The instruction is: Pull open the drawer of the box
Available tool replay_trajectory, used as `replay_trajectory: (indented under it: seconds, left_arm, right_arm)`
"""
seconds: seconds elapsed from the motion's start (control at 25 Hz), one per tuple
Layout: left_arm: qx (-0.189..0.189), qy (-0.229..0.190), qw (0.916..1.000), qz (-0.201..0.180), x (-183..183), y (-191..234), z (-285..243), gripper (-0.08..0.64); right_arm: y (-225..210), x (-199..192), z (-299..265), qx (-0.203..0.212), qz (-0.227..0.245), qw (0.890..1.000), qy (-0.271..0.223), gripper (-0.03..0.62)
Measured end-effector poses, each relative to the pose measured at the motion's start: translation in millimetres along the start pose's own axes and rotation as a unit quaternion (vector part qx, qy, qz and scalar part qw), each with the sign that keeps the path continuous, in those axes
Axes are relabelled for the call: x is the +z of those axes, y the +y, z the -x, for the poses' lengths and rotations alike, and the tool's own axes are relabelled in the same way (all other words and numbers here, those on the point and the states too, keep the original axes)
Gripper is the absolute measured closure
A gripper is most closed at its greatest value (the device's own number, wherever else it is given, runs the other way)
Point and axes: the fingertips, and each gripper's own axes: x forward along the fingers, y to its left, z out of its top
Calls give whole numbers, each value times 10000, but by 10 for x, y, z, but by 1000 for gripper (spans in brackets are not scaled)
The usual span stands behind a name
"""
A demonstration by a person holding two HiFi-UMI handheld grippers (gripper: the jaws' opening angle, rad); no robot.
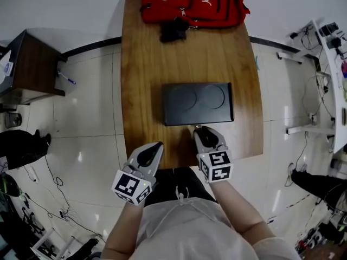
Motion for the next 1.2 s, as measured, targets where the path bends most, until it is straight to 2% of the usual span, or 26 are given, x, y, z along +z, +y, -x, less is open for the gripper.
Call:
replay_trajectory:
  seconds: [0.24, 0.4, 0.76, 1.04, 1.2]
  left_arm:
    - [-101, 159, 9997, 183, -189, 7, 27, 554]
    - [-119, 150, 9996, 219, -195, 41, 58, 554]
    - [-198, 110, 9996, 186, -156, 46, 104, 554]
    - [-286, 146, 9994, 91, -190, -140, 121, 554]
    - [-284, 281, 9992, -95, -314, -289, 205, 554]
  right_arm:
    - [-11, -19, -151, -157, -462, 9988, 34, 482]
    - [-77, -29, -160, -289, -691, 9972, 18, 532]
    - [-35, -69, -134, -383, -716, 9966, 98, 529]
    - [91, -281, 65, -283, -765, 9965, 184, 526]
    - [173, -467, 184, -197, -810, 9961, 284, 526]
